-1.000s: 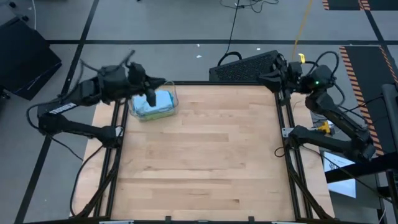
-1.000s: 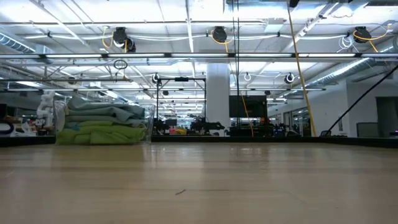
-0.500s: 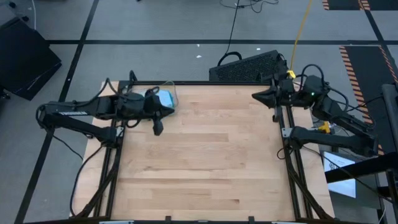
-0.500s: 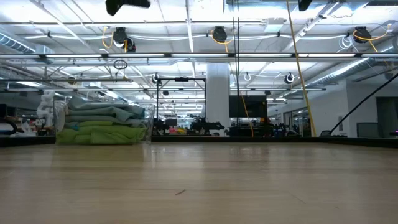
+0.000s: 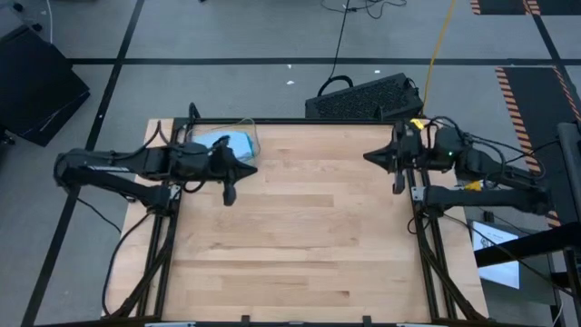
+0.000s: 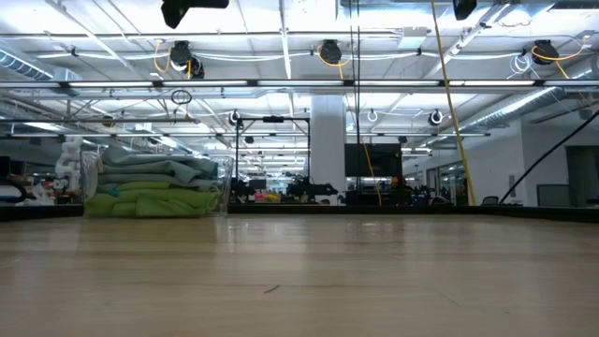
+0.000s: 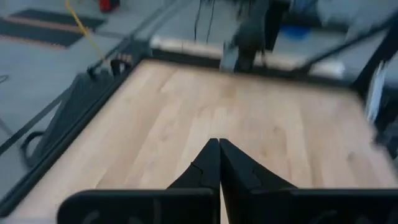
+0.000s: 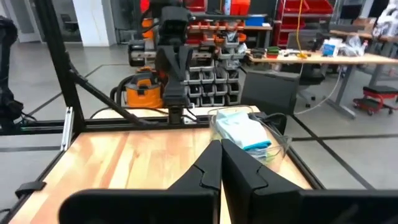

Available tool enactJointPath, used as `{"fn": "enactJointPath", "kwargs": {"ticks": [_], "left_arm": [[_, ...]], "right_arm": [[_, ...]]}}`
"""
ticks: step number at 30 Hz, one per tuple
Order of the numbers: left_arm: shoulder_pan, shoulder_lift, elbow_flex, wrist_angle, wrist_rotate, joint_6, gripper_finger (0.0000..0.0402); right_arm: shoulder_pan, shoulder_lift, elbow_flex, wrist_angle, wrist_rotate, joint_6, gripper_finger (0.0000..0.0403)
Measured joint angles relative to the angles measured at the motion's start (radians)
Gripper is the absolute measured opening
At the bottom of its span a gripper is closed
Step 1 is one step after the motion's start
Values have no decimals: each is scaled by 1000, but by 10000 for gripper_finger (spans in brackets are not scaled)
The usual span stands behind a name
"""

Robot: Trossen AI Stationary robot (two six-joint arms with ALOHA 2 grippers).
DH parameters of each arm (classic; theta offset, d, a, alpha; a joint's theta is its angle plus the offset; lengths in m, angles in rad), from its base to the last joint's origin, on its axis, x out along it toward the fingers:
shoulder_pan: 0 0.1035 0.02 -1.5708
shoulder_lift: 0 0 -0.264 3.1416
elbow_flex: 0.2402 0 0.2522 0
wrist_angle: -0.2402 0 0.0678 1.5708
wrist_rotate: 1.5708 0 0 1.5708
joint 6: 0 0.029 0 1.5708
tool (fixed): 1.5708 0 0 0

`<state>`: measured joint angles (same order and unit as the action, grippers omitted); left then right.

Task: Fold microfiber towels
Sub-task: Return to Home Position

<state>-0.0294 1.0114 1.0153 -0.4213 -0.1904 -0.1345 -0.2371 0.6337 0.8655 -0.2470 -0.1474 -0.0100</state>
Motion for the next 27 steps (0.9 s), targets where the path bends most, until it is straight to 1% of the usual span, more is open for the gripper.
{"fn": "enactJointPath", "kwargs": {"ticks": [3,5,7,10,13,17,20,22,24,27], "left_arm": [[-17,-45,-88,148,-7,-69,2],[-28,-64,-130,210,-9,-101,2],[-32,-73,-157,195,2,-132,4],[-30,-68,-170,115,17,-134,12],[-27,-68,-201,134,-32,-134,14],[-21,-64,-293,274,-39,-123,3],[-39,-67,-359,387,-40,-175,3],[-57,-64,-398,419,-54,-184,2],[-71,-65,-412,425,-73,-183,2],[-78,-90,-433,429,-81,-165,2]], "right_arm": [[26,-25,-61,57,16,-10,0],[33,-44,-105,83,16,-7,0],[37,-61,-154,102,16,-5,0],[37,-76,-224,122,16,-18,0],[36,-95,-295,159,17,-42,0],[41,-136,-424,298,16,-76,0],[53,-172,-534,447,16,-89,0],[57,-189,-600,542,16,-78,0],[62,-200,-653,606,17,-61,0],[65,-202,-688,631,18,-56,0]]}}
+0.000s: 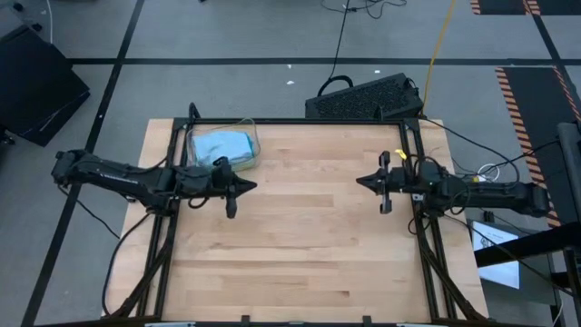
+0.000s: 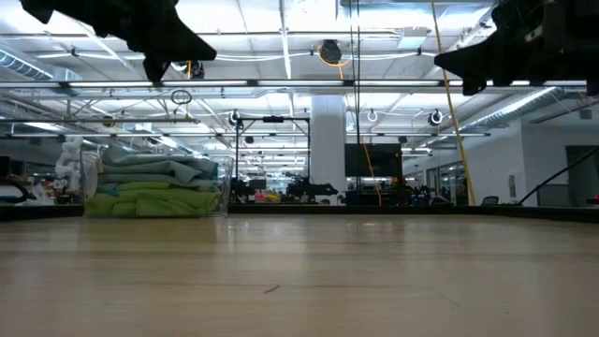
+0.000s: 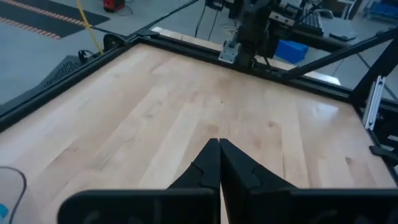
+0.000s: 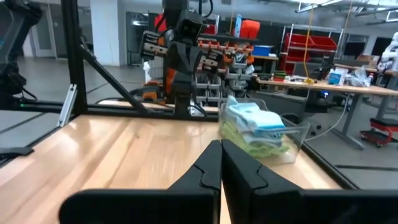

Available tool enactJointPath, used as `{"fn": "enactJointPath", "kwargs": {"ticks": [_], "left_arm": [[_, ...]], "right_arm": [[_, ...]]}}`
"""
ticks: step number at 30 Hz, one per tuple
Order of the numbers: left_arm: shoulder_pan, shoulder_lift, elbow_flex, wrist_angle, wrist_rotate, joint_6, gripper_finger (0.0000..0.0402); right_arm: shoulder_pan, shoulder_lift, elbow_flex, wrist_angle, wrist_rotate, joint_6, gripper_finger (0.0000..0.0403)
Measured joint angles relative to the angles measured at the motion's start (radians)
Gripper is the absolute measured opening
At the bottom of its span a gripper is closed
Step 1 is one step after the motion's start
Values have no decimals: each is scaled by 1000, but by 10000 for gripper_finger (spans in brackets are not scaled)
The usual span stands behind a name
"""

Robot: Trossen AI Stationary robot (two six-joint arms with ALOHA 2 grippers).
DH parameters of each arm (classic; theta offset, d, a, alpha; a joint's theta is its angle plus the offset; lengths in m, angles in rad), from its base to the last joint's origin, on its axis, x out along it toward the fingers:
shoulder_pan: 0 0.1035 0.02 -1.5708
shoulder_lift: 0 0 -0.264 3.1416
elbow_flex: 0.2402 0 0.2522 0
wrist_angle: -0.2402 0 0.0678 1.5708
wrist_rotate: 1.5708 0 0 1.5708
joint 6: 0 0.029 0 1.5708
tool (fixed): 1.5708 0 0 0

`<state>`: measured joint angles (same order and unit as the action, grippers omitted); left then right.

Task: Fold microfiber towels
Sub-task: Return to Home Position

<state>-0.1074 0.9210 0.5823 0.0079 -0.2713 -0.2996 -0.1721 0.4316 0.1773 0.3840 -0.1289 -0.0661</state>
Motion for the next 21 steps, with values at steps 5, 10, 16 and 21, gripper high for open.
{"fn": "enactJointPath", "kwargs": {"ticks": [5,10,16,21], "left_arm": [[0,-49,-71,11,0,6,1],[0,-120,-171,51,1,10,1],[0,-214,-277,110,1,28,1],[0,-273,-333,132,0,61,1]], "right_arm": [[0,-3,-39,10,2,0,0],[3,-13,-74,8,2,-35,0],[5,-48,-131,101,3,-65,0],[5,-75,-158,104,28,-86,0]]}}
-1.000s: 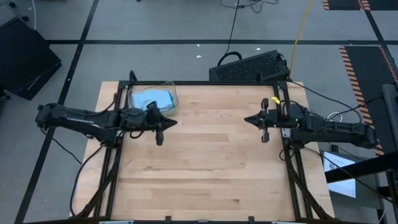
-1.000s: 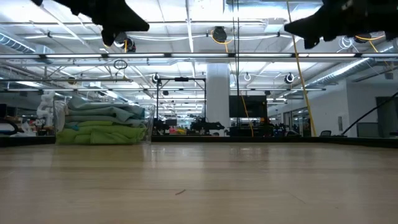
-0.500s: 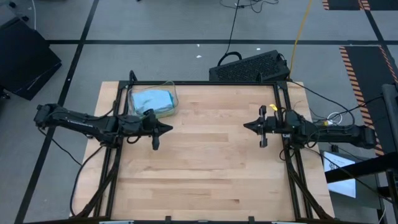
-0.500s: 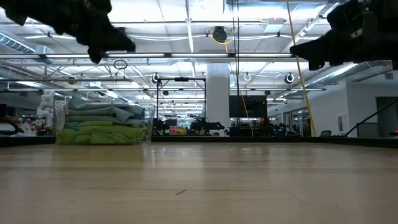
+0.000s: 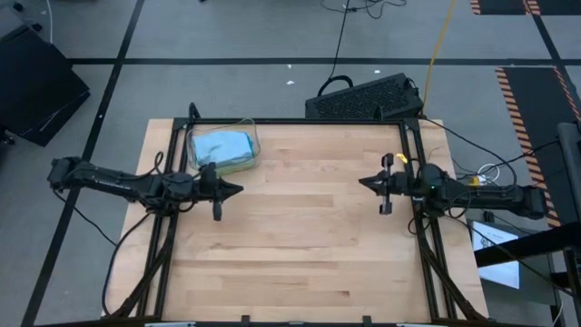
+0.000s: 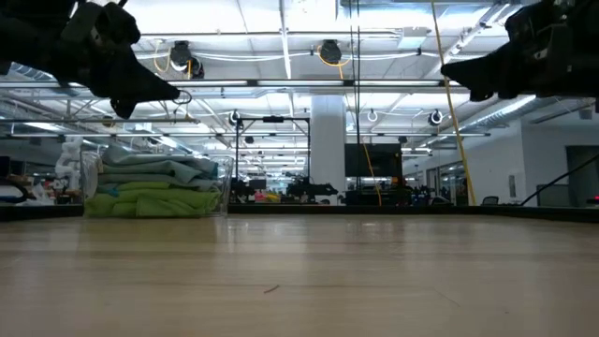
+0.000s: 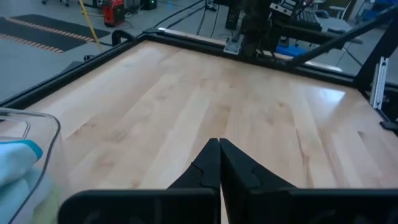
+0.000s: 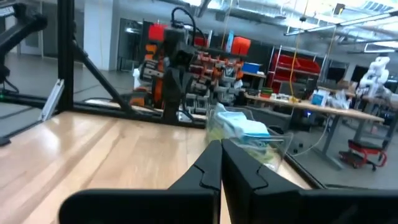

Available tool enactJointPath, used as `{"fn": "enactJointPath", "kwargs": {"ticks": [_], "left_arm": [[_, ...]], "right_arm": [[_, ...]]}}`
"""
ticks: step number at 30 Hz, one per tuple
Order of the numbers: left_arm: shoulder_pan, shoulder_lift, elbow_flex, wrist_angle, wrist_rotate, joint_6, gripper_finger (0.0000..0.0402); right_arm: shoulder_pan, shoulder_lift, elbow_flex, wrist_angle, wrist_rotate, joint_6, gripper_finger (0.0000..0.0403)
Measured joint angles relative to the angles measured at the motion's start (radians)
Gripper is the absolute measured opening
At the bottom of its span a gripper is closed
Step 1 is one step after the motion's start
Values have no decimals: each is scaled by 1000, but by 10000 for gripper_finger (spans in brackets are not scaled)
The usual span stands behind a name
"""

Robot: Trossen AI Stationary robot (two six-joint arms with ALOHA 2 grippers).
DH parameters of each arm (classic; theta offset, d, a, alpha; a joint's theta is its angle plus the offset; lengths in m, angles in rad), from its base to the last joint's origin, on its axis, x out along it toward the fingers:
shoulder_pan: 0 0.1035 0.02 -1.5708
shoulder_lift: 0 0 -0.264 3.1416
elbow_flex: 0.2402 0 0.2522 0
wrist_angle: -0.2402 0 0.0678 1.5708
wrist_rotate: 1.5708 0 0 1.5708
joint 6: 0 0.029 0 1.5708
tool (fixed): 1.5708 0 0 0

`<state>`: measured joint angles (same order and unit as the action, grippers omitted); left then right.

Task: Fold microfiber towels
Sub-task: Return to Home Position

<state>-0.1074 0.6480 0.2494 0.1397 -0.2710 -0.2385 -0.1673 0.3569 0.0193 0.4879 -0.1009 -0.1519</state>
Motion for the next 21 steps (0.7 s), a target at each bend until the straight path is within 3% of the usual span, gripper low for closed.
{"fn": "enactJointPath", "kwargs": {"ticks": [8,17,21], "left_arm": [[0,-85,-43,-3,-1,30,1],[0,-152,-44,-8,-20,48,0],[0,-160,-45,-10,-31,63,0]], "right_arm": [[14,-61,-2,-64,6,-45,0],[254,-172,-3,-184,301,-117,0],[368,-232,-4,-209,363,-168,0]]}}
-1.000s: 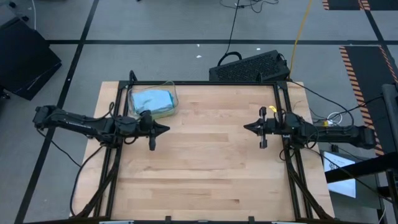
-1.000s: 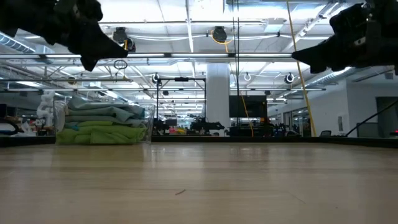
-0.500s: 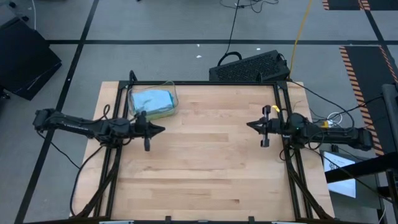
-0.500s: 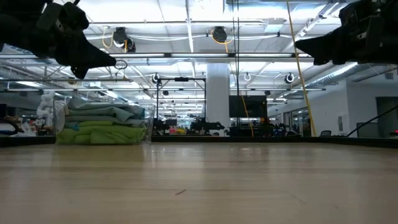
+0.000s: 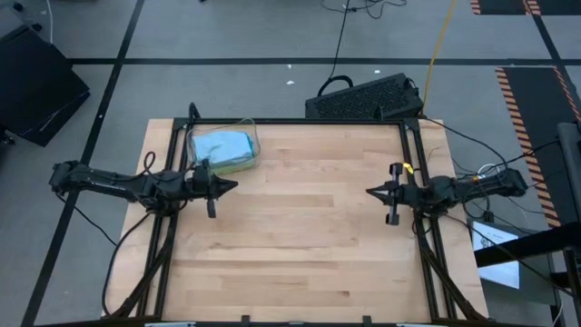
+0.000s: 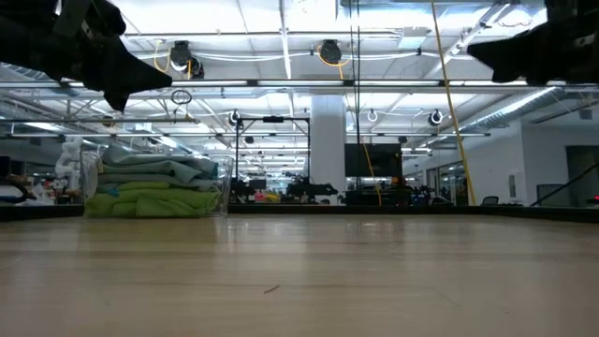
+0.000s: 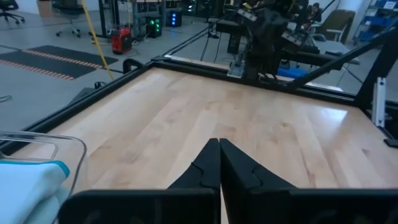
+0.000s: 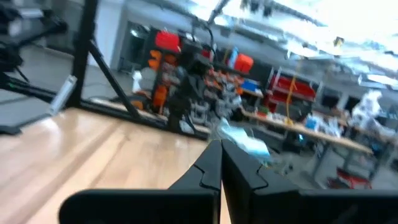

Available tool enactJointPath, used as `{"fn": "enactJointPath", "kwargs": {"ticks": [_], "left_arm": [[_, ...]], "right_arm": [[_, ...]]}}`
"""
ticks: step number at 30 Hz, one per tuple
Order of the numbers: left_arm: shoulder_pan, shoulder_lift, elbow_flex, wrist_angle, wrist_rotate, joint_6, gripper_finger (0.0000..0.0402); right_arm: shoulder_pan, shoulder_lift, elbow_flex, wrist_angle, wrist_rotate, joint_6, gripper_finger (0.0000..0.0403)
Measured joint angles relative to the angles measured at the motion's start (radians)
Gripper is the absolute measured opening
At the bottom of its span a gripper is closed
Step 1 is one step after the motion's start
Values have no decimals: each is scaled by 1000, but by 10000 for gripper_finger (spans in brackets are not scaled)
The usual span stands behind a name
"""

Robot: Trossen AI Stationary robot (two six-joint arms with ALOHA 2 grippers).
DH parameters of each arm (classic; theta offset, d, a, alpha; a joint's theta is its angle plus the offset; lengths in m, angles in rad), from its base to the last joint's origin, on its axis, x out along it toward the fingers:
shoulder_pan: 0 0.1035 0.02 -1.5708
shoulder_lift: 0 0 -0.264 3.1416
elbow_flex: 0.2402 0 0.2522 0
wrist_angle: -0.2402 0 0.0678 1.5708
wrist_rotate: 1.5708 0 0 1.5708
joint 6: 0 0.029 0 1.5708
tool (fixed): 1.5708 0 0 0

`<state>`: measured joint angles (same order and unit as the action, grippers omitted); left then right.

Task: Fold microfiber towels
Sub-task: Return to Home Position

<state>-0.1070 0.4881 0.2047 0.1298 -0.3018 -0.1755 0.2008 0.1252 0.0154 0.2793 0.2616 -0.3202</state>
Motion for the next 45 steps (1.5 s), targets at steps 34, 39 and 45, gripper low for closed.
{"fn": "enactJointPath", "kwargs": {"ticks": [34,39,45], "left_arm": [[2,0,0,6,-15,-2,2],[2,0,0,0,-15,-1,2],[2,0,0,1,-15,9,2]], "right_arm": [[-100,-122,-1,-227,-265,-6,0],[-118,-121,-1,-250,-265,44,0],[-135,-109,-1,-247,-202,46,0]]}}
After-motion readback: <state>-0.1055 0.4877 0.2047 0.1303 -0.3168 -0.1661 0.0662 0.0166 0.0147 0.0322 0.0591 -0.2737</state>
